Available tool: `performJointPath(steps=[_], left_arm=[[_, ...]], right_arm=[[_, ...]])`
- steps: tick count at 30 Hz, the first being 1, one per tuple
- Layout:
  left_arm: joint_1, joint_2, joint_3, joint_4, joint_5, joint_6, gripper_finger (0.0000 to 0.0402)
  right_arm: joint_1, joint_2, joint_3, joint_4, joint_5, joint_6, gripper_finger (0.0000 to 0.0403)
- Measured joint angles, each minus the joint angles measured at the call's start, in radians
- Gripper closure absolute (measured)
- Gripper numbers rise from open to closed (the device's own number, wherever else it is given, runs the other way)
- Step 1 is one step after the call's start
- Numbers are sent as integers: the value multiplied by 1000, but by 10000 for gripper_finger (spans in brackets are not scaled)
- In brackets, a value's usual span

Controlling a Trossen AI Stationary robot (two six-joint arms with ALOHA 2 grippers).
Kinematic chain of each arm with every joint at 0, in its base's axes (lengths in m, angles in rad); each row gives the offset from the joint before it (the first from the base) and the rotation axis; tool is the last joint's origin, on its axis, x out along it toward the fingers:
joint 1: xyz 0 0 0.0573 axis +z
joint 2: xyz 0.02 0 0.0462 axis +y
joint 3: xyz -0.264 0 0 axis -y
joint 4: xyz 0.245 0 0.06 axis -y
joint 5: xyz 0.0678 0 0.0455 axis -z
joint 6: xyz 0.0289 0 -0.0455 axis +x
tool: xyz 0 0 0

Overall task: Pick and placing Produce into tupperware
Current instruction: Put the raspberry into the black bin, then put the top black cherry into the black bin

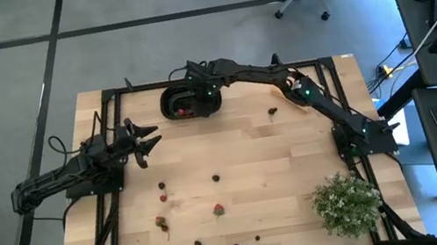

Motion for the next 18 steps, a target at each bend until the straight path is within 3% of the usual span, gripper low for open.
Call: performJointPath(steps=[9, 18], left_arm=[[0, 0, 0, 0, 0, -5, 220], [0, 0, 0, 0, 0, -1, 220]], right_arm=[[0, 0, 0, -2, 0, 26, 266], [0, 0, 0, -10, 0, 26, 259]])
